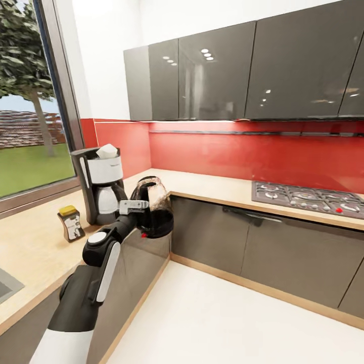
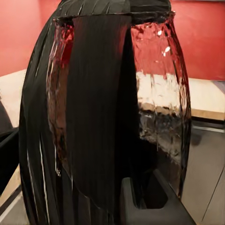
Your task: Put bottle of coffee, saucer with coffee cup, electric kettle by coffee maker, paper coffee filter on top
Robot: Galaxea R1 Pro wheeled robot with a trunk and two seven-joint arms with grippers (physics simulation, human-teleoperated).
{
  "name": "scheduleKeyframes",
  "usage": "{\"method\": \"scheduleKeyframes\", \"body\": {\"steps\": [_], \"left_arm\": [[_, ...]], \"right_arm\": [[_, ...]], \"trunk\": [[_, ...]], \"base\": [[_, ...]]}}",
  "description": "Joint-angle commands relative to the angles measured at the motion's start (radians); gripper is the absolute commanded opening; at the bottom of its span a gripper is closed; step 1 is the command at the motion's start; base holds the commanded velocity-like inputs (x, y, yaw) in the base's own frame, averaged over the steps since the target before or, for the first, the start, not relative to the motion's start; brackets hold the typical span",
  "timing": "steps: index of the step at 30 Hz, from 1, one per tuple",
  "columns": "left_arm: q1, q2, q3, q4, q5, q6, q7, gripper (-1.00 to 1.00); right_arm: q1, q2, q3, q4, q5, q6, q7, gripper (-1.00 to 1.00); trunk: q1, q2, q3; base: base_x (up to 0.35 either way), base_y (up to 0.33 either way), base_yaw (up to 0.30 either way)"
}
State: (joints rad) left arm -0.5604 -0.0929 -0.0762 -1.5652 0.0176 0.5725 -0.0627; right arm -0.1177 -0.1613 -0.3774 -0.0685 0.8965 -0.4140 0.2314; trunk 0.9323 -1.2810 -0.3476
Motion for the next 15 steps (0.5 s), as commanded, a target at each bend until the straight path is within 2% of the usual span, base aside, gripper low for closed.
{"method": "scheduleKeyframes", "body": {"steps": [1,15], "left_arm": [[-0.001,-0.001,0.001,-0.001,0.002,0.006,-0.003,-1.00],[-0.001,-0.001,0.002,-0.001,0.001,0.006,-0.003,-1.00]], "right_arm": [[0.000,0.000,-0.008,0.000,0.002,-0.001,0.008,1.00],[0.000,0.000,-0.009,0.000,0.002,-0.002,0.007,1.00]], "trunk": [[0.001,-0.001,-0.001],[0.001,-0.001,-0.001]], "base": [[0.283,-0.196,0.000],[0.284,-0.196,0.000]]}}
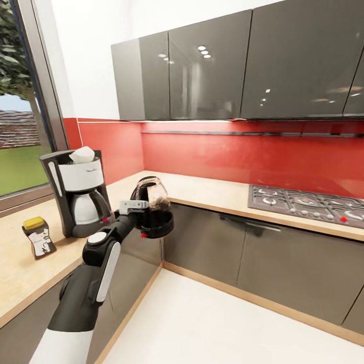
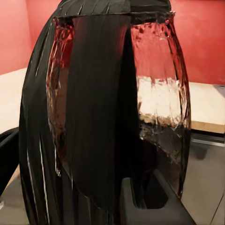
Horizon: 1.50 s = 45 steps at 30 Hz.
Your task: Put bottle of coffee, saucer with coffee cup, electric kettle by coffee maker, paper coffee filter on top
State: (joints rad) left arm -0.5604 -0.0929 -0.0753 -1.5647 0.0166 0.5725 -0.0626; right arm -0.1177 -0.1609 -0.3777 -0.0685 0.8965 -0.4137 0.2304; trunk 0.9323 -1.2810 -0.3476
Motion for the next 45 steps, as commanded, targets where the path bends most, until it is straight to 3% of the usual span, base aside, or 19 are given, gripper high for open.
{"method": "scheduleKeyframes", "body": {"steps": [1,14,30,45], "left_arm": [[-0.001,-0.001,0.001,-0.002,0.002,0.006,-0.003,-1.00],[-0.001,-0.001,0.002,0.000,0.002,0.006,-0.003,-1.00],[-0.001,-0.001,0.009,0.000,-0.002,0.004,0.007,-1.00],[-0.001,-0.001,0.005,0.000,-0.003,0.004,0.007,-1.00]], "right_arm": [[0.000,0.000,-0.009,0.000,0.002,-0.002,0.008,1.00],[0.000,0.000,-0.009,0.000,0.002,-0.002,0.006,1.00],[0.000,0.002,-0.009,0.000,0.002,-0.002,0.002,1.00],[0.000,0.003,-0.009,0.001,0.002,0.000,0.002,1.00]], "trunk": [[0.001,-0.001,-0.001],[0.001,-0.001,-0.001],[0.001,-0.001,-0.001],[0.001,-0.001,-0.001]], "base": [[0.284,-0.196,0.000],[0.284,-0.196,0.031],[0.080,-0.055,0.258],[0.206,-0.142,0.159]]}}
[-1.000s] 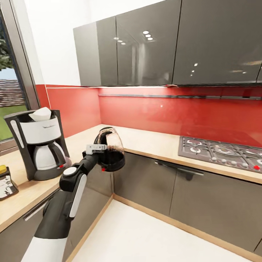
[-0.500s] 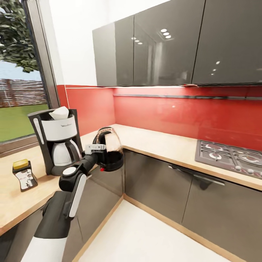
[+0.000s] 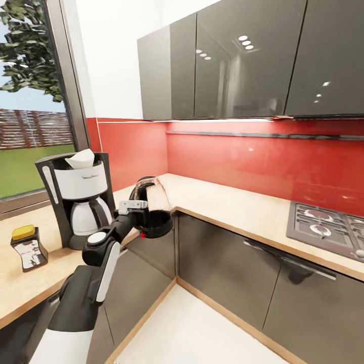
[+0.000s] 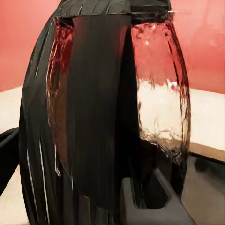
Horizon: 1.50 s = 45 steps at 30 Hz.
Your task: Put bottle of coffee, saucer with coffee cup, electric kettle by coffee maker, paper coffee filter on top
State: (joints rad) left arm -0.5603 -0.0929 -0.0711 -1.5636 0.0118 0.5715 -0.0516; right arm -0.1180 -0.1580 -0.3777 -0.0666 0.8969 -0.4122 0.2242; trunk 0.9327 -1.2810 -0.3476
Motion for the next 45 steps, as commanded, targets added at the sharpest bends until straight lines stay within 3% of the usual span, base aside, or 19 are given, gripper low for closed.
{"method": "scheduleKeyframes", "body": {"steps": [1,19,34,45], "left_arm": [[-0.001,-0.001,0.001,-0.001,0.002,0.005,-0.004,-1.00],[-0.001,-0.001,-0.003,0.006,0.002,0.005,-0.004,-1.00],[-0.001,-0.008,-0.007,0.017,0.000,0.005,-0.004,-1.00],[-0.001,-0.008,-0.007,0.017,0.000,0.005,-0.004,-1.00]], "right_arm": [[0.000,0.000,-0.009,-0.001,0.002,-0.002,0.008,1.00],[0.000,0.001,-0.008,0.001,0.004,-0.002,0.007,1.00],[0.000,0.001,-0.007,0.002,0.004,-0.002,0.007,1.00],[0.000,0.002,-0.007,0.002,0.005,-0.002,0.009,1.00]], "trunk": [[0.000,-0.001,-0.001],[0.000,-0.001,-0.001],[0.000,-0.001,-0.001],[0.000,-0.001,-0.001]], "base": [[0.051,-0.036,0.270],[0.113,-0.138,0.197],[-0.164,-0.204,0.145],[0.028,-0.139,0.205]]}}
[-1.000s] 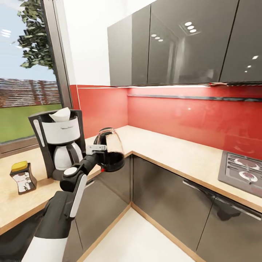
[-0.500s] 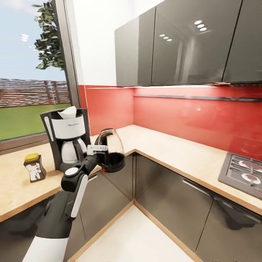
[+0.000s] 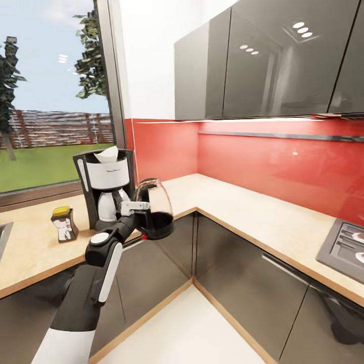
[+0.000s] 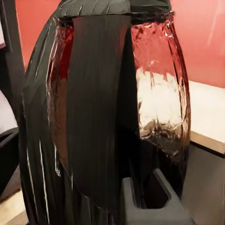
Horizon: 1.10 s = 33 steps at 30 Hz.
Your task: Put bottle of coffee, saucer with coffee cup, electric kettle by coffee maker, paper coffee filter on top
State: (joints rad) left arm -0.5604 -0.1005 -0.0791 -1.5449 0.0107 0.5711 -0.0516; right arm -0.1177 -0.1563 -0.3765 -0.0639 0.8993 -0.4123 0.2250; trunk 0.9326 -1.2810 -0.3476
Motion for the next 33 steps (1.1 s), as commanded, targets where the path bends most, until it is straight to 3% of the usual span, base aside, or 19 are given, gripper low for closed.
{"method": "scheduleKeyframes", "body": {"steps": [1,13,22,26,28,31,33], "left_arm": [[-0.001,-0.001,0.001,-0.001,0.002,0.006,-0.004,-1.00],[-0.001,-0.001,0.001,-0.001,0.002,0.006,-0.004,-1.00],[-0.001,-0.005,-0.012,-0.001,0.002,0.006,-0.004,-1.00],[-0.002,-0.051,-0.018,0.000,-0.001,0.006,-0.004,-1.00],[-0.004,-0.058,-0.019,0.009,-0.001,0.006,-0.004,-1.00],[-0.065,-0.065,-0.020,0.055,-0.024,0.006,0.030,-1.00],[-0.134,-0.074,-0.020,0.107,-0.053,0.007,0.119,-1.00]], "right_arm": [[0.000,0.000,-0.009,-0.001,0.002,-0.002,0.008,1.00],[0.000,0.001,-0.008,0.001,0.004,-0.002,0.007,1.00],[0.000,0.000,-0.005,0.000,0.005,-0.003,0.008,1.00],[0.000,0.000,-0.005,-0.001,0.004,-0.002,0.009,1.00],[0.000,0.000,-0.005,-0.001,0.002,-0.002,0.009,1.00],[0.000,0.000,-0.005,-0.002,0.003,-0.002,0.009,1.00],[0.000,0.000,-0.005,-0.002,0.005,-0.002,0.008,1.00]], "trunk": [[0.000,-0.001,-0.001],[0.000,-0.001,-0.001],[0.000,-0.001,-0.001],[0.000,-0.001,-0.001],[0.000,-0.001,-0.001],[0.000,-0.001,-0.001],[0.000,-0.001,-0.001]], "base": [[0.152,-0.273,0.046],[0.175,-0.278,0.190],[0.035,-0.053,0.096],[0.002,-0.002,0.004],[0.000,0.000,0.001],[0.000,0.000,0.000],[0.000,0.000,0.000]]}}
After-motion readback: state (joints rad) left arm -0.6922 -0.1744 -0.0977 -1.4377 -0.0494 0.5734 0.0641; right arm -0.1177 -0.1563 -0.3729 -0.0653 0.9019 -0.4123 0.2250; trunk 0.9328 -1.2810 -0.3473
